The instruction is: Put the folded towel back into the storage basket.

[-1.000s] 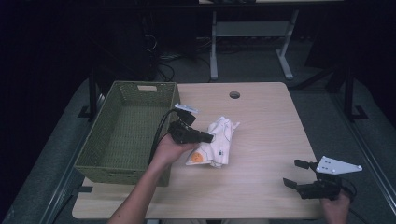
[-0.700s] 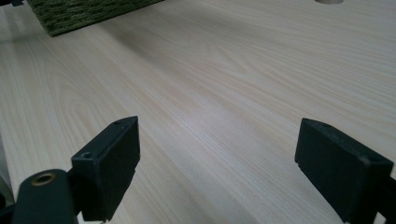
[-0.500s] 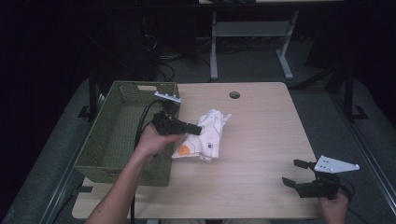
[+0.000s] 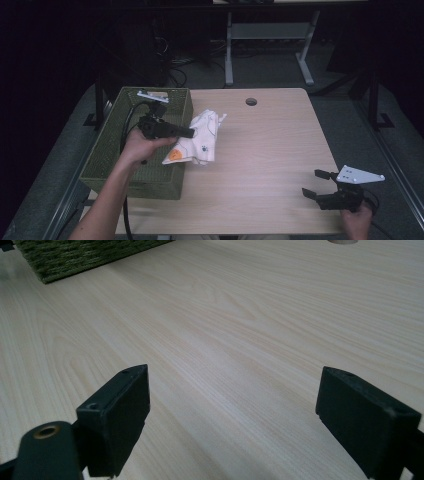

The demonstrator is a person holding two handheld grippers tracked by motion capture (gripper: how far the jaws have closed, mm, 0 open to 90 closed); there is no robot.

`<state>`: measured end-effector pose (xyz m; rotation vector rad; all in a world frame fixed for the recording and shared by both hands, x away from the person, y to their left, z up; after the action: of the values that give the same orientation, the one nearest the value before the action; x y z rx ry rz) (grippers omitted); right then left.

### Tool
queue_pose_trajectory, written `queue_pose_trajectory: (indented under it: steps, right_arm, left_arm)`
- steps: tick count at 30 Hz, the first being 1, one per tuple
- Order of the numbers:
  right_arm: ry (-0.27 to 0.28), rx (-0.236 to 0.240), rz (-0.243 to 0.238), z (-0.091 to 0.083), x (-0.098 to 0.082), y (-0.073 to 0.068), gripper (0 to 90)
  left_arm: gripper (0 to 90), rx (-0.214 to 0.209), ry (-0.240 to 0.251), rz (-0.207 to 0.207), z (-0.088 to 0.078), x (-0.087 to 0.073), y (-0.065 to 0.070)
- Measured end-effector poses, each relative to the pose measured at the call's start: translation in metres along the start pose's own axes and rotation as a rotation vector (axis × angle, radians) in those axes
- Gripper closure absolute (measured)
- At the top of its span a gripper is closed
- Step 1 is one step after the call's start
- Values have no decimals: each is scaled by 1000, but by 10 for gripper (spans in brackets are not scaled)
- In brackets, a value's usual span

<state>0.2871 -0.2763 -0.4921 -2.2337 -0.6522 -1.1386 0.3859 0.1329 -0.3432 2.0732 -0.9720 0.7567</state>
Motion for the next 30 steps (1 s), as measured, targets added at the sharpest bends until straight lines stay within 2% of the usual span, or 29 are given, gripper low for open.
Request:
queue_pose_trajectory:
  steps: [9,16,30]
  right_arm:
    - [-6,-2,3,2,0,1,135]
    - [9,1,10,2,1,1,135]
    - [11,-8,13,1,1,2,135]
  left_arm:
    - [829,22,20,-7,-30,-5,-7]
    - [829,39,10,3,-47,-7,-10]
    - [830,107,-2,-21,-78,-17,-28]
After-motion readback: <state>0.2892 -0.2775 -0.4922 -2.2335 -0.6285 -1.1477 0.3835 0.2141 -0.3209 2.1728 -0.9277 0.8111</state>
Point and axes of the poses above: each handheld gripper's, and its own axes: z roughly forward along the jaws, x roughly out of its top, y roughly to its right, the point moved 8 cm from there along z, roughly forward along the jaws, and after that the axes turned 9 degrees about z, right-handed, at the moved point
